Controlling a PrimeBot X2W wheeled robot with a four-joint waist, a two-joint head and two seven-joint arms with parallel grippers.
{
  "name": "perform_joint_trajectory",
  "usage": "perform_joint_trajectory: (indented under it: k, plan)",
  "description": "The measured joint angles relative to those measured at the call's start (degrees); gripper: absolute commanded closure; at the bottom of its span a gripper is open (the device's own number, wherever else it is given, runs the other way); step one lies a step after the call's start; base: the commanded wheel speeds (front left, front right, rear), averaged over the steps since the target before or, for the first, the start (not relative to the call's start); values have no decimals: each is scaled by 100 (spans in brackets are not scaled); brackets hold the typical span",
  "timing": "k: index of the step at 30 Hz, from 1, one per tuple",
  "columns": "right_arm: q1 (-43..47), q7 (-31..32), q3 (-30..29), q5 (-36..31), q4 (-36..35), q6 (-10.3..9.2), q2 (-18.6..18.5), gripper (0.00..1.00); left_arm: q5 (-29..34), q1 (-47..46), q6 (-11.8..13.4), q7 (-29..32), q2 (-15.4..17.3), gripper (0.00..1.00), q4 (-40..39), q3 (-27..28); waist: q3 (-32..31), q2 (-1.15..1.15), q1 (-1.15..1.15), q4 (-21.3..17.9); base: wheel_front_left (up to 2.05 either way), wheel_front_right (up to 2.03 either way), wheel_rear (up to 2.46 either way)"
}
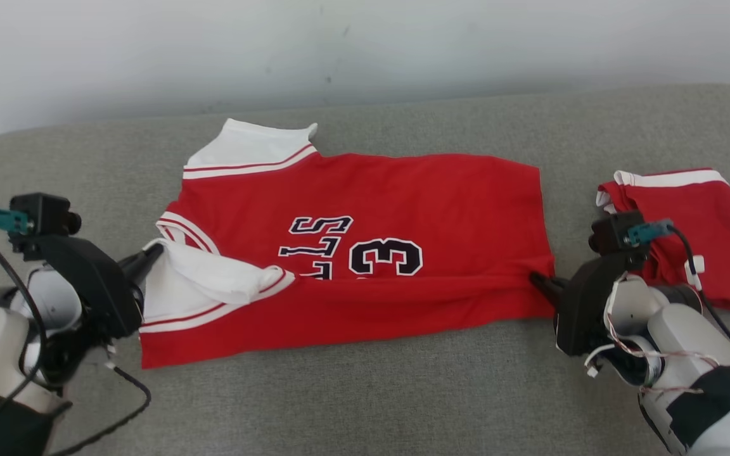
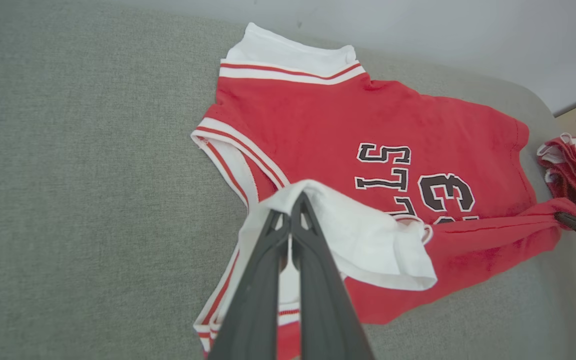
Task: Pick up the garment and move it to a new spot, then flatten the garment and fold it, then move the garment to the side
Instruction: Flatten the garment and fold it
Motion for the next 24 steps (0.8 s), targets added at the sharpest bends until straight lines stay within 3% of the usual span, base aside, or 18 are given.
perform_joint_trajectory:
  k: [11,17,18,19,20,21,22,23,24]
  plan:
    - [-820,1,141,-64,517,44,293,100,-30,-882,0,14,104,100,659,-370,453,0,0,-247,0,0,0]
    - [-972,-58,210,-112,844,87,404,100,-65,-1255,0,-163,-2,100,1034,-636,687,0,1,-336,0,0,0]
    - [-1006,-76,211,-113,878,94,420,76,-65,-1282,0,-205,-19,100,1085,-682,711,0,0,-346,0,0,0]
    - [-1040,-121,220,-120,902,96,434,16,-65,-1298,0,-259,-32,100,1150,-721,729,0,0,-355,0,0,0]
    - [-1079,-155,221,-122,943,98,452,0,-65,-1306,0,-299,-32,100,1217,-768,741,0,0,-362,0,0,0]
    - [-1107,-189,222,-124,985,102,469,0,-65,-1315,0,-338,-27,100,1283,-810,742,0,0,-370,0,0,0]
    - [-1123,-220,226,-140,1021,110,479,0,-65,-1319,0,-412,-26,93,1339,-833,739,0,0,-373,0,0,0]
    - [-1150,-266,236,-148,1069,130,489,0,-65,-1338,0,-481,-25,48,1416,-855,732,0,0,-374,0,0,0]
    - [-1178,-299,238,-151,1110,138,489,0,-65,-1364,0,-530,-22,19,1484,-881,719,0,0,-374,0,0,0]
